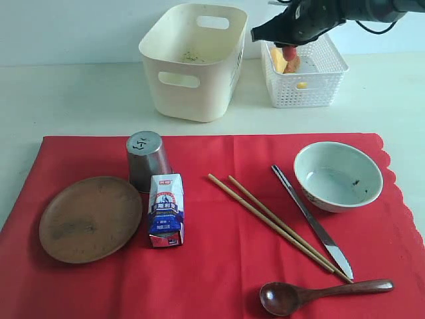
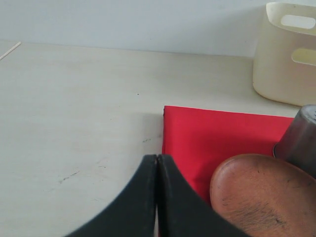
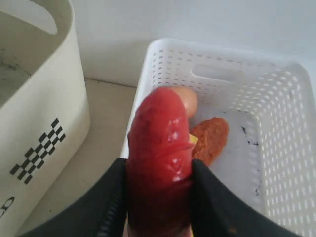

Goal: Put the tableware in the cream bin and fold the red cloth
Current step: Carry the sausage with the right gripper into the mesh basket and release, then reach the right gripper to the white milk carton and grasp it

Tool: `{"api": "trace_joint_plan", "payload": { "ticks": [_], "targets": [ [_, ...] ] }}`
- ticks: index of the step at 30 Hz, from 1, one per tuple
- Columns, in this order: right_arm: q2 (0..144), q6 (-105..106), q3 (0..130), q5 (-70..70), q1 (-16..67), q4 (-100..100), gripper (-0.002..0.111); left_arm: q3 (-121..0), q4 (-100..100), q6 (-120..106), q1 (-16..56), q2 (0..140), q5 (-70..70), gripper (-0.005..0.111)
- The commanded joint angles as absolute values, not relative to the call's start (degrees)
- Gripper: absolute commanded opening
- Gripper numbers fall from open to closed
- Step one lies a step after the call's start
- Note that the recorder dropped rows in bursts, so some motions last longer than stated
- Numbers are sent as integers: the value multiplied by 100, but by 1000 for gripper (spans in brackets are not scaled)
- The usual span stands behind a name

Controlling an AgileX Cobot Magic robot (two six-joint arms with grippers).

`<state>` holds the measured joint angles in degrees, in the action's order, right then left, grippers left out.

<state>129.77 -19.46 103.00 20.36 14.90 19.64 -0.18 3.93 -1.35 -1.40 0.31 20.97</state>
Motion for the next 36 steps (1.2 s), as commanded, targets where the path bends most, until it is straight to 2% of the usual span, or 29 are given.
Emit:
{"api": "trace_joint_plan", "payload": {
  "ticks": [1,4,6,10,14,17,30,34,36],
  "targets": [
    [13126,-2012,10369,1851,1448,2070,0,0,389,-137,-104,0,2026,1],
    [13189,-2012,10369,1852,1448,2204,6,0,389,-137,-104,0,2026,1],
    [13215,-2012,10369,1862,1448,2204,15,0,389,-137,-104,0,2026,1],
    [13237,-2125,10369,1873,1448,2204,42,0,389,-137,-104,0,2026,1],
    [13215,-2271,10369,1954,1448,2204,73,0,389,-137,-104,0,2026,1],
    [13142,-2271,10369,2176,1448,2178,82,0,389,-137,-104,0,2026,1],
    [12061,-2251,10369,3684,1448,1489,81,0,389,-137,-104,0,2026,1],
    [11747,-2049,10369,4319,1461,1036,74,0,389,-137,-104,0,2026,1],
    [11631,-1945,10369,4599,1461,827,65,0,389,-137,-104,0,2026,1]
  ]
}}
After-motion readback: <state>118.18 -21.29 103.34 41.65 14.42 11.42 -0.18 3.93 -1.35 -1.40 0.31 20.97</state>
